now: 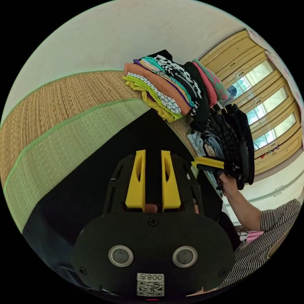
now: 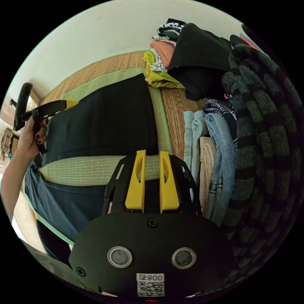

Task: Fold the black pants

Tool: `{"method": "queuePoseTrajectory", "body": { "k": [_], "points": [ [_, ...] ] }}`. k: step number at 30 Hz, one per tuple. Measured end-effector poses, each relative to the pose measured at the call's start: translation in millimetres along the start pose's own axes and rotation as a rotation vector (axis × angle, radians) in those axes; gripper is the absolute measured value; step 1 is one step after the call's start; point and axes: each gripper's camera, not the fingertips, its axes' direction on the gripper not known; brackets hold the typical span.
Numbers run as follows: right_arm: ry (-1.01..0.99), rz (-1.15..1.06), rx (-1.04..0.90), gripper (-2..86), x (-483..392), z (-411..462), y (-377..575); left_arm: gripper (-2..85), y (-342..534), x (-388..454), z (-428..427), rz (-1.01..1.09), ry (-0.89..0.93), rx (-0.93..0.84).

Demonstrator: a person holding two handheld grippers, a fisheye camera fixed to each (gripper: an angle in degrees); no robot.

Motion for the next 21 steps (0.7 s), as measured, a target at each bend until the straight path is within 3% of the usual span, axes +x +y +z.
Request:
{"method": "queuePoseTrajectory", "body": {
  "k": [8,15,21],
  "points": [
    [0.054,-0.052,0.033,6.6,-10,5,16,8.3,-115,32,86,0.06,-0.163,-0.074],
    [0.029,-0.029,0.074,2.9,-8,7,30,2.8,-142,77,136,0.259,-0.396,-0.18],
    [0.003,-0.032,0.246,2.1,0,-44,53,1.7,-153,111,102,0.327,-0.337,0.05]
  ]
}}
